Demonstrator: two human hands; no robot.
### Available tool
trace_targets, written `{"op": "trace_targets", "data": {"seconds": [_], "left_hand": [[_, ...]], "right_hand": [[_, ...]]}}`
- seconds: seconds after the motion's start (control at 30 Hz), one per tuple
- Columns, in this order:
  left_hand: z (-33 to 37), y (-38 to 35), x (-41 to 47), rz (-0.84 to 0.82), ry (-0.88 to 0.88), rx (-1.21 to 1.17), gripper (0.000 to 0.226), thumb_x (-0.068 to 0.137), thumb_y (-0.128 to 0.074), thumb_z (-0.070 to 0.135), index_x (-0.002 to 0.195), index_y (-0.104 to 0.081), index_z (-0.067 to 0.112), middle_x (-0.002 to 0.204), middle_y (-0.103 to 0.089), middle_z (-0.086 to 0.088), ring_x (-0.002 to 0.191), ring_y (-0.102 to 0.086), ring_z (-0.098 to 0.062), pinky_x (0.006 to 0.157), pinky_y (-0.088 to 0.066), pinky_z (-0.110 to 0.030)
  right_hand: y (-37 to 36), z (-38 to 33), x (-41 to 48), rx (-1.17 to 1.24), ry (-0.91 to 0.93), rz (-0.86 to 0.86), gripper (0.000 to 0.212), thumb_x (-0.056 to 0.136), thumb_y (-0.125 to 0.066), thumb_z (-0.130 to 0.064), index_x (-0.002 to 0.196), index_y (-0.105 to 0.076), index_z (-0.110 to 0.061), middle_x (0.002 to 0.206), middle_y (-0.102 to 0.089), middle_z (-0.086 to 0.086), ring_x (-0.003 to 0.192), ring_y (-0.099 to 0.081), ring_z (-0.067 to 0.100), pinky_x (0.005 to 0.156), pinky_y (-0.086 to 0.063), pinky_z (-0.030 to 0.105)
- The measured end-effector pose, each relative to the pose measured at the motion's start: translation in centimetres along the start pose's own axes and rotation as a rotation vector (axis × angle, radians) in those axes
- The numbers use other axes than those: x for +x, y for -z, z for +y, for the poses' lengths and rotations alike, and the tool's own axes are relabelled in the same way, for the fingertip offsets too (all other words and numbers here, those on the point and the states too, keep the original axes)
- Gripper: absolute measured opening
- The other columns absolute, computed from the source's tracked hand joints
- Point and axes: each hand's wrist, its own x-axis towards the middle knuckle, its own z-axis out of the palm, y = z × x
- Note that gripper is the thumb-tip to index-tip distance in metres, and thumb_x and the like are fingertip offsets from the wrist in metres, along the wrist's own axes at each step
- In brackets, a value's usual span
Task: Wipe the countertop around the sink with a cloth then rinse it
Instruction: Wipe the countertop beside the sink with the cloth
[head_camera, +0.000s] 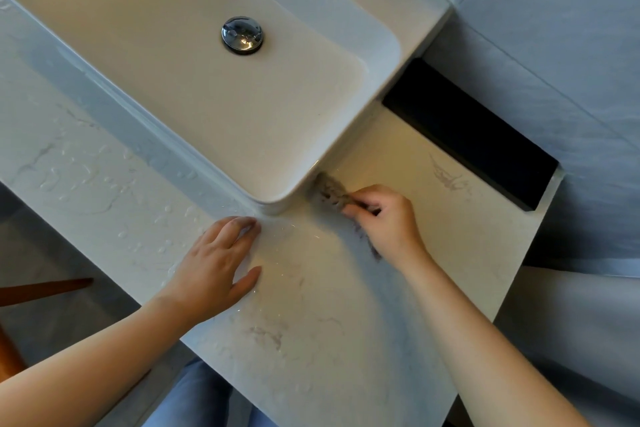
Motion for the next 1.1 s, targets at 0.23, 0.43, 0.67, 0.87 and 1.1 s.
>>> {"op": "trace_targets", "data": {"seconds": [0.23, 0.43, 0.67, 0.87, 1.1], "left_hand": [[-0.1, -0.2, 0.0, 0.016, -0.003, -0.008, 0.063, 0.087, -0.047, 0.050, 0.134, -0.052, 0.008, 0.132, -0.052, -0.006, 0.124, -0.046, -0.026, 0.102, -0.044, -0.040], [-0.2, -0.3, 0.0, 0.026, -0.001, -0.015, 0.064, 0.087, -0.047, 0.050, 0.136, -0.050, 0.009, 0.132, -0.051, -0.005, 0.125, -0.045, -0.024, 0.104, -0.043, -0.039], [-0.5, -0.5, 0.0, 0.023, -0.019, -0.006, 0.064, 0.087, -0.050, 0.050, 0.136, -0.050, 0.009, 0.133, -0.050, -0.005, 0.125, -0.044, -0.024, 0.105, -0.042, -0.039], [-0.8, -0.3, -0.1, 0.015, -0.038, -0.002, 0.064, 0.086, -0.050, 0.050, 0.135, -0.051, 0.010, 0.133, -0.051, -0.005, 0.125, -0.045, -0.024, 0.105, -0.042, -0.038], [-1.1, -0.1, 0.0, -0.001, -0.057, 0.004, 0.065, 0.085, -0.050, 0.051, 0.135, -0.052, 0.009, 0.133, -0.051, -0.005, 0.125, -0.045, -0.025, 0.104, -0.042, -0.038]], "right_hand": [[4.1, 0.4, 8.0, -0.385, 0.039, 0.343, 0.019, 0.087, -0.064, -0.021, 0.099, -0.072, -0.009, 0.098, -0.065, 0.007, 0.091, -0.059, 0.020, 0.069, -0.030, 0.014], [2.2, 1.1, 11.0, -0.397, -0.029, 0.359, 0.038, 0.090, -0.060, -0.018, 0.127, -0.060, -0.016, 0.121, -0.062, 0.005, 0.111, -0.055, 0.023, 0.085, -0.040, 0.023], [-0.8, 1.2, 8.2, -0.380, 0.024, 0.296, 0.039, 0.090, -0.056, -0.013, 0.129, -0.058, -0.013, 0.121, -0.056, 0.008, 0.109, -0.049, 0.027, 0.086, -0.039, 0.026], [-3.0, 0.8, 4.6, -0.394, 0.074, 0.251, 0.035, 0.089, -0.058, -0.013, 0.124, -0.062, -0.013, 0.120, -0.057, 0.007, 0.106, -0.049, 0.028, 0.081, -0.036, 0.023], [-5.3, 0.0, 1.0, -0.356, 0.129, 0.202, 0.034, 0.086, -0.061, -0.012, 0.119, -0.065, -0.016, 0.117, -0.059, 0.004, 0.099, -0.051, 0.028, 0.078, -0.048, 0.034]]}}
